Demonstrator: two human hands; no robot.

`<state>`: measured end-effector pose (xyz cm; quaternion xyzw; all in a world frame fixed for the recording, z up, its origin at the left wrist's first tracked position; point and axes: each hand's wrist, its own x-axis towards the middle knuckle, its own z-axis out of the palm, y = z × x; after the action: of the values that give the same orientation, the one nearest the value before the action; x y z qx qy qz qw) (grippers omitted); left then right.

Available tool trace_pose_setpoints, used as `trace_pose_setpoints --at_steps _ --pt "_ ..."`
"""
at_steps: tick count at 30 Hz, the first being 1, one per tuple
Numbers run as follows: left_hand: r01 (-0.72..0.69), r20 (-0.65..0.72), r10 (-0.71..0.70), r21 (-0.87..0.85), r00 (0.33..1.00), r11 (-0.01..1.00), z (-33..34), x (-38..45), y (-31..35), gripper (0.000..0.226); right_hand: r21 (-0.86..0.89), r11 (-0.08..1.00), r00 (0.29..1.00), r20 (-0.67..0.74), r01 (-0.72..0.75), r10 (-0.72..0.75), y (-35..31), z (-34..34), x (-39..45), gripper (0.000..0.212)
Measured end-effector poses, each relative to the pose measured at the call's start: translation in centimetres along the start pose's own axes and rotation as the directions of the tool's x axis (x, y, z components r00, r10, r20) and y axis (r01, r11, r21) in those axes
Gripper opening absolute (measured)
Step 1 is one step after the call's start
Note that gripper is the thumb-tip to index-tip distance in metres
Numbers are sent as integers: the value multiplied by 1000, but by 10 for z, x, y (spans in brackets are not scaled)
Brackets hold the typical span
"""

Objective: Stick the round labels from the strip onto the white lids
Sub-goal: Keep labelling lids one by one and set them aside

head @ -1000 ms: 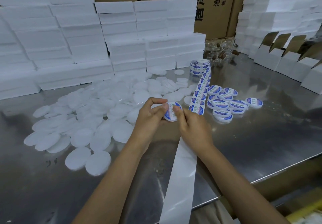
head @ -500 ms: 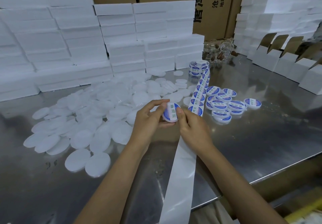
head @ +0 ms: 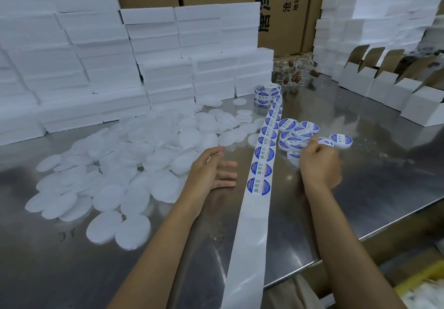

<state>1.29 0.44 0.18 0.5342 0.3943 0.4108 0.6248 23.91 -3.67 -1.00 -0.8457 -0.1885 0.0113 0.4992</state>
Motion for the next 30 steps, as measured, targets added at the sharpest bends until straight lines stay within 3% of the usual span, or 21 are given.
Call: trace_pose_setpoints --at_steps 5,8,11,13,16,19,23,27,30 --pt "-1 -8 1 12 1000 1000 -2 2 -2 21 -74 996 997 -58 41 -45 -1 -2 0 52" --pt "-25 -44 27 46 999 999 -1 2 -4 21 -77 962 962 -55 262 -266 -7 3 -12 41" --pt "-52 -77 60 100 995 994 0 3 -6 21 -117 777 786 78 618 -613 -18 15 -22 26" --pt "-59 -87 70 119 994 991 1 4 -6 23 -158 671 689 213 724 -693 -27 26 -20 25" --pt "-69 -99 84 146 992 987 1 6 -7 23 -226 582 621 385 781 -683 -41 42 -13 30" --pt "-76 -99 93 166 991 983 1 10 -7 22 -290 552 617 488 782 -618 -47 57 -6 32" --pt "-71 -94 89 186 992 980 1 14 -7 22 -336 589 675 445 735 -589 -51 67 -6 26" --pt "-73 -97 94 207 991 976 2 17 -7 24 -289 568 633 445 771 -633 -50 71 -12 21" --pt "-79 -106 102 204 989 976 2 17 -7 26 -117 644 621 440 756 -649 -54 66 -20 16"
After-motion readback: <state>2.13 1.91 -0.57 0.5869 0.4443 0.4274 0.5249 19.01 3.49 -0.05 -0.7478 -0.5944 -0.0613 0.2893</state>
